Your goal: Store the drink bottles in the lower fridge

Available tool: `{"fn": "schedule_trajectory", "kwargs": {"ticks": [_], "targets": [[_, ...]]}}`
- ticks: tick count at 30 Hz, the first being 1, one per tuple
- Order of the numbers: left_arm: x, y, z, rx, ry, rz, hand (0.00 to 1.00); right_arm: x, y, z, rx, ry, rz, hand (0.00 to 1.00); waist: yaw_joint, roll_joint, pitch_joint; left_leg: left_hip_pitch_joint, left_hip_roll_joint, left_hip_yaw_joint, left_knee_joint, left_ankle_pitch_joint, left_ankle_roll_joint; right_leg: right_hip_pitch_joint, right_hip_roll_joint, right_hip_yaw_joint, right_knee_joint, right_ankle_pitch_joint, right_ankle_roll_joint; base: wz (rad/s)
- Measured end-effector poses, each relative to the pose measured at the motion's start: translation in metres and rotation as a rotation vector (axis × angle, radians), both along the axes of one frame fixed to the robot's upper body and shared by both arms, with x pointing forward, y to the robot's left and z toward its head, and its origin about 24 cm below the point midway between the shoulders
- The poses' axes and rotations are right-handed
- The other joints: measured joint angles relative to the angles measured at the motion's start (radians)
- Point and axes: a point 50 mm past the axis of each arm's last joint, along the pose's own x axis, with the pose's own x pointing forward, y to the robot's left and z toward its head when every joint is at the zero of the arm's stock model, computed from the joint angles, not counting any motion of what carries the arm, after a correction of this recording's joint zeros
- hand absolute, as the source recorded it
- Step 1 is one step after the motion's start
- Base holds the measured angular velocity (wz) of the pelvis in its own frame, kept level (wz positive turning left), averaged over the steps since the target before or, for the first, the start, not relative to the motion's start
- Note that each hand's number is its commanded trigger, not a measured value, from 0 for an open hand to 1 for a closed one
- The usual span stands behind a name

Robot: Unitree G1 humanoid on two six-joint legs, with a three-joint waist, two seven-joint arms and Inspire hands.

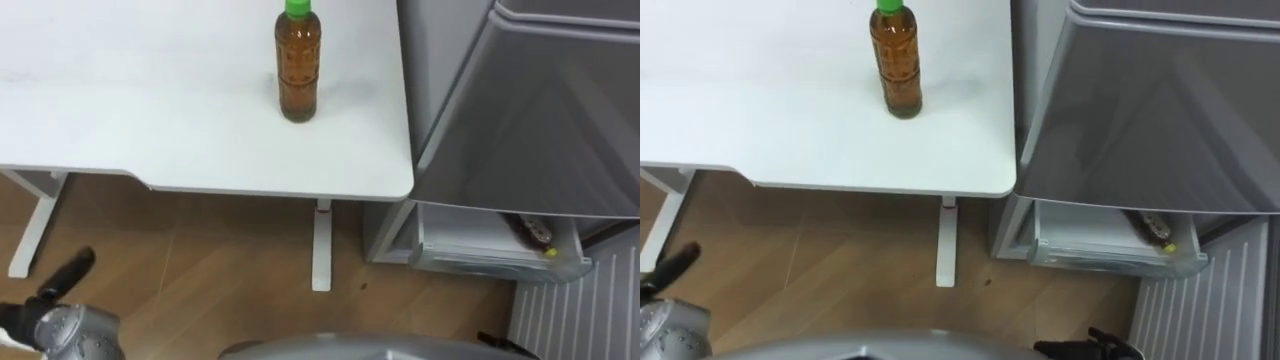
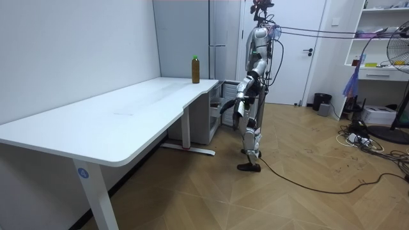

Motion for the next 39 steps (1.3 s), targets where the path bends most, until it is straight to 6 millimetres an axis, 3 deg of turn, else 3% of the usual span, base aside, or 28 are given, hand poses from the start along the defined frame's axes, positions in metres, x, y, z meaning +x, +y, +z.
{"fn": "schedule_trajectory", "kwargs": {"ticks": [3, 12, 20, 23, 30, 39], "targets": [[0.021, -0.003, 0.032, 0.094, -0.121, -0.031, 0.00, -0.004, 0.000, 0.001, -0.002, -0.006, -0.002, 0.00, 0.000, 0.002, 0.0000, -0.010, -0.002, -0.011, 0.002, -0.001, 0.001, -0.001, -0.001, -0.010, 0.000, 0.000, 0.000, 0.09], [0.053, -0.016, 0.107, 0.395, -0.351, -0.172, 0.00, -0.013, -0.002, 0.001, 0.003, -0.017, -0.018, 0.00, -0.007, 0.022, 0.0058, -0.009, -0.004, -0.025, 0.011, -0.001, 0.001, 0.005, 0.000, -0.012, -0.001, 0.000, -0.001, 0.01], [0.070, -0.028, 0.155, 0.588, -0.492, -0.362, 0.00, -0.016, -0.003, 0.001, 0.048, -0.015, -0.045, 0.00, -0.029, 0.029, 0.0143, -0.017, -0.003, -0.024, 0.007, -0.001, 0.002, -0.001, 0.000, -0.009, -0.001, 0.000, 0.000, 0.01], [0.079, -0.034, 0.161, 0.620, -0.508, -0.463, 0.00, -0.014, -0.003, 0.000, 0.060, -0.014, -0.057, 0.00, -0.048, 0.027, 0.0155, -0.017, -0.005, -0.031, 0.012, -0.001, 0.002, 0.001, 0.000, -0.012, -0.001, 0.000, 0.000, 0.04], [0.097, -0.061, 0.155, 0.562, -0.524, -0.771, 0.00, -0.013, -0.001, -0.001, 0.066, -0.009, -0.058, 0.00, -0.080, 0.022, 0.0158, -0.029, -0.004, -0.026, 0.015, -0.001, 0.002, -0.017, 0.000, -0.004, 0.000, 0.001, -0.001, -0.03], [0.110, -0.076, 0.158, 0.533, -0.556, -0.926, 0.00, -0.008, -0.001, -0.002, 0.065, -0.007, -0.060, 0.00, -0.113, 0.029, 0.0204, -0.023, -0.003, -0.017, 0.018, -0.001, 0.002, -0.021, 0.001, 0.016, -0.001, 0.001, -0.002, -0.06]]}}
